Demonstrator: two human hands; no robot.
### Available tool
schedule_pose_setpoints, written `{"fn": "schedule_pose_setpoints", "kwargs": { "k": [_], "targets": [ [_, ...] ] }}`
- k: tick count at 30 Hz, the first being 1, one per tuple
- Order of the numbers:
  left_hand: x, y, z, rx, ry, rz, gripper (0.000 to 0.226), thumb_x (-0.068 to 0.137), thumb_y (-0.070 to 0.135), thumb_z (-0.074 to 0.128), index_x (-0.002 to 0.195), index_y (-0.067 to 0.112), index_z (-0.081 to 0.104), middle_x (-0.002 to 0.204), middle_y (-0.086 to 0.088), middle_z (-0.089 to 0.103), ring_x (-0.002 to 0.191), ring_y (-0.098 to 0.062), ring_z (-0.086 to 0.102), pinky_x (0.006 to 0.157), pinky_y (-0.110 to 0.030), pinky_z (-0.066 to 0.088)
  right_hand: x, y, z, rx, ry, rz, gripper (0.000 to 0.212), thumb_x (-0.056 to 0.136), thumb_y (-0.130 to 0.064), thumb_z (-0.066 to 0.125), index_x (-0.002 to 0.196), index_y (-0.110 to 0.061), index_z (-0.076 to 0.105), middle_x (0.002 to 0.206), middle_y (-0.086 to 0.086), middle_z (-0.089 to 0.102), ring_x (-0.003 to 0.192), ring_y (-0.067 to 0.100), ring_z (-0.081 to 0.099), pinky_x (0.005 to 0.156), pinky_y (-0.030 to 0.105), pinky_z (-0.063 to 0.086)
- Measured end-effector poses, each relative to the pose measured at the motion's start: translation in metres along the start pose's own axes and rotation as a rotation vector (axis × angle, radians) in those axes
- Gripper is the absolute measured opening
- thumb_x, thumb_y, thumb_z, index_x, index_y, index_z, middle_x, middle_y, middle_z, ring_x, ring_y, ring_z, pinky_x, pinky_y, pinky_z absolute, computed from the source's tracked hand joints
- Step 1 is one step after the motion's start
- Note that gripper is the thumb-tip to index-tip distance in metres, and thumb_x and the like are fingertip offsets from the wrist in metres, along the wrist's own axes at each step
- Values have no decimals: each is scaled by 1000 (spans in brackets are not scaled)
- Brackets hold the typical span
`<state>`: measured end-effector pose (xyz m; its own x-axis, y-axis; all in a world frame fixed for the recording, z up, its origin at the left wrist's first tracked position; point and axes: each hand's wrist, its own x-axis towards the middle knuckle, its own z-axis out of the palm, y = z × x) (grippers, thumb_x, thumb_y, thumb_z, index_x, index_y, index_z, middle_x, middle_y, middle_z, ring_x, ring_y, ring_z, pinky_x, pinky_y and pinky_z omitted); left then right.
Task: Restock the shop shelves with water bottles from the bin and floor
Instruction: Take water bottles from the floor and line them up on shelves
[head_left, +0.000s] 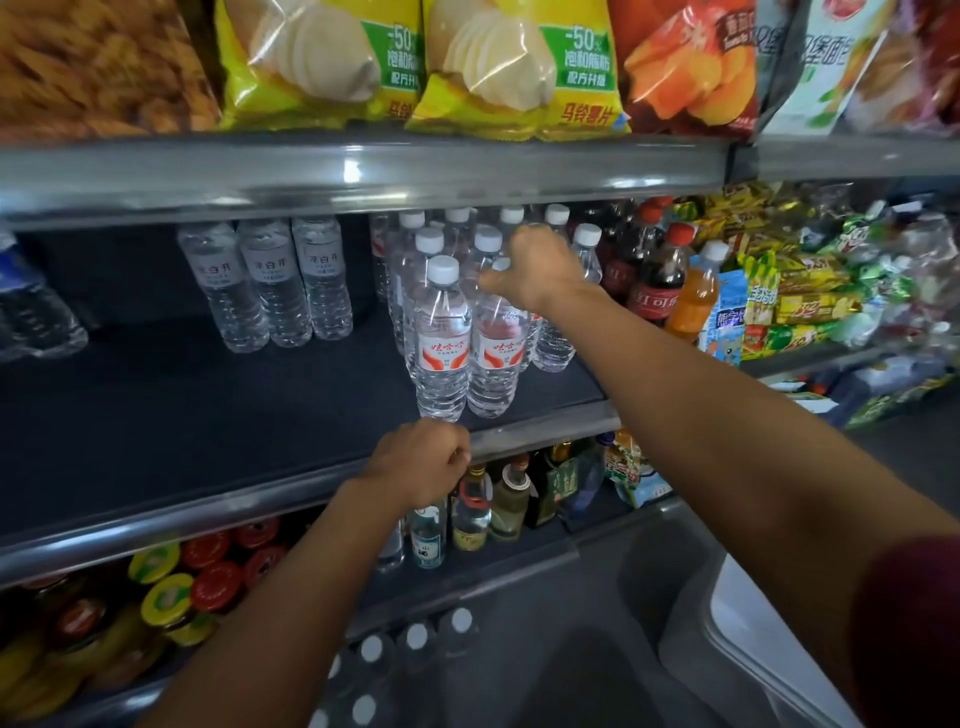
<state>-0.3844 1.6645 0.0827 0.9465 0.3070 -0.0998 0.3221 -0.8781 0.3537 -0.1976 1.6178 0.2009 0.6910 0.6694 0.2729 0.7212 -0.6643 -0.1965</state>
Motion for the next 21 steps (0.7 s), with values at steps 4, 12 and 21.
{"fn": "schedule_pose_setpoints", "kwargs": {
  "k": [4,12,21],
  "targets": [
    [1,-1,5,-4,1,-3,18,96,28,47,97,25,64,99,1,67,92,-20,62,80,-36,52,8,1,4,8,-22,3,48,83,-40,64,57,-13,34,61,1,36,65,23,44,52,29,30],
    [5,-1,12,-3,3,12,17,95,28,48,95,25,64,102,0,66,92,-21,62,81,-38,52,16,2,6,59,-40,34,49,85,-48,62,60,-16,34,73,5,47,74,24,49,60,30,35],
    [5,2,24,-13,-14,61,17,95,25,47,96,24,65,101,1,66,89,-19,60,78,-36,52,-40,20,9,224,-6,84,37,91,-41,59,73,-12,46,69,2,49,59,17,46,56,28,35]
  ]
}}
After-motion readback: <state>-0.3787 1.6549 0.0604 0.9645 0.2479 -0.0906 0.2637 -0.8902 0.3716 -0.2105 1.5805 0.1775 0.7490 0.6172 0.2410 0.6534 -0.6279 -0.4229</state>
